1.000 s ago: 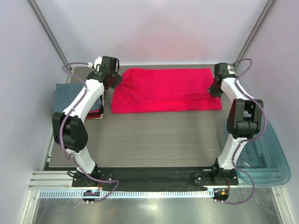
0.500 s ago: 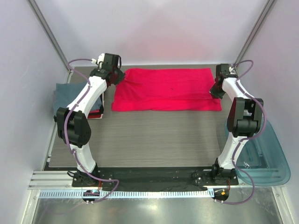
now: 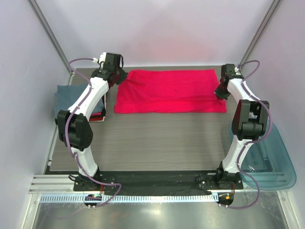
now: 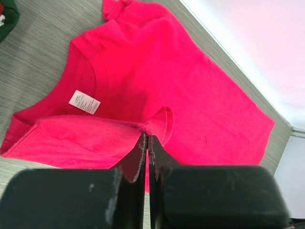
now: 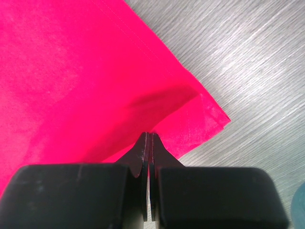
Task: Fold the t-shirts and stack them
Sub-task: Fold the tshirt
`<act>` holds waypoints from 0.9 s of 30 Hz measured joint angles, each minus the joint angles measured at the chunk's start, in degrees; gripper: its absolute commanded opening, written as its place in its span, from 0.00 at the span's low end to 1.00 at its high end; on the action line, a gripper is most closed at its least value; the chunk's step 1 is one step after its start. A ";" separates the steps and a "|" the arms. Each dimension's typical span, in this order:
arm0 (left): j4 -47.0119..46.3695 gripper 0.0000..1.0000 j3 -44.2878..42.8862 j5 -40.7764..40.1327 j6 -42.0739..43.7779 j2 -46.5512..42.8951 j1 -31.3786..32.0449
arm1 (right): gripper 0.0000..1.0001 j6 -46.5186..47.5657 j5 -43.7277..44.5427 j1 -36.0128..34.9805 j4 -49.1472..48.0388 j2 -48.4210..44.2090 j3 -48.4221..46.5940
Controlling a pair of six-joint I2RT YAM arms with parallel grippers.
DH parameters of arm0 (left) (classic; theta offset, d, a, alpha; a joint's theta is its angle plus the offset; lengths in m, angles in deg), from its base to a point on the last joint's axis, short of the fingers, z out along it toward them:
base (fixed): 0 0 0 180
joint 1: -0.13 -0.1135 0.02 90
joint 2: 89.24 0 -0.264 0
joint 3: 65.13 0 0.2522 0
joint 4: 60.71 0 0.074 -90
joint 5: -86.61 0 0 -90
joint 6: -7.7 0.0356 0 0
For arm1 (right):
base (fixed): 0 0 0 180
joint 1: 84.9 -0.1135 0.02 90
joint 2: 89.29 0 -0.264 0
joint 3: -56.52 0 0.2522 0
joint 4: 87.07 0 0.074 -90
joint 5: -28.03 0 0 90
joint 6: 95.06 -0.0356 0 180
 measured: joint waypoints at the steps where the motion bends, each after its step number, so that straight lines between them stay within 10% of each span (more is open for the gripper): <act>1: 0.00 0.00 -0.22 0.00 0.07 0.00 0.00 | 0.01 0.00 -0.07 0.00 0.07 0.02 -0.17; 21: -1.11 0.00 -8.22 0.66 0.52 3.85 -0.02 | 0.01 -0.26 -0.52 0.35 0.13 3.98 -4.35; 24: -2.58 0.01 -11.19 0.96 1.16 7.65 -0.11 | 0.17 -0.76 -0.63 0.37 0.17 6.16 -5.75; 25: -3.10 0.08 -12.31 1.11 1.31 9.25 -0.15 | 0.46 -0.96 -0.72 0.37 0.33 6.99 -6.47; 27: -3.63 0.25 -15.17 1.75 1.97 12.74 -0.26 | 0.64 -1.27 -0.92 0.44 0.26 8.46 -7.89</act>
